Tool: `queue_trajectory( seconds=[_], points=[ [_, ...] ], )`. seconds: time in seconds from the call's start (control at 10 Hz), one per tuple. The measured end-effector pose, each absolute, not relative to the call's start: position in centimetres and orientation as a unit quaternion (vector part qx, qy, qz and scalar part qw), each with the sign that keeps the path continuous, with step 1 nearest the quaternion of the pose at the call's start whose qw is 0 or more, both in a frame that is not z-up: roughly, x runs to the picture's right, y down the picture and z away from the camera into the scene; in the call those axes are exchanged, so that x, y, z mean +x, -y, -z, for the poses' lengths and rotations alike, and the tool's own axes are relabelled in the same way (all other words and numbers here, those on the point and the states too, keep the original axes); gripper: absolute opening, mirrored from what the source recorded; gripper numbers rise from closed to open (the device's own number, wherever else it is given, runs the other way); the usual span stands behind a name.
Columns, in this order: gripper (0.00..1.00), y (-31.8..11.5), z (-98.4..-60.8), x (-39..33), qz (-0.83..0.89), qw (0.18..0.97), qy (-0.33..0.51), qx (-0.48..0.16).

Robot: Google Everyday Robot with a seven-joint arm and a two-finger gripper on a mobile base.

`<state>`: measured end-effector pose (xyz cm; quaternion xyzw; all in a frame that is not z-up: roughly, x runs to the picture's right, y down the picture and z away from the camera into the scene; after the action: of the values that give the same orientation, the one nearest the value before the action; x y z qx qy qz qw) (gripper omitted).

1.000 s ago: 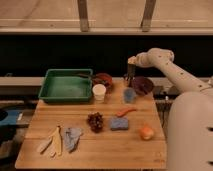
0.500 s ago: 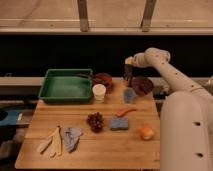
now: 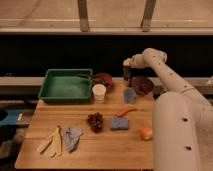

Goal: Place eraser in metal cup

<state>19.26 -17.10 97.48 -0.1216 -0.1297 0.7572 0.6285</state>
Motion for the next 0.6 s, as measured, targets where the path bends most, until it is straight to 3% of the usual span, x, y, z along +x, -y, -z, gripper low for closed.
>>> queue_trajectory(
  seconds=[0.6],
  points=[
    [0.00, 17.88, -98.73, 20.27, -0.759, 0.628, 0.129, -0.113]
  ],
)
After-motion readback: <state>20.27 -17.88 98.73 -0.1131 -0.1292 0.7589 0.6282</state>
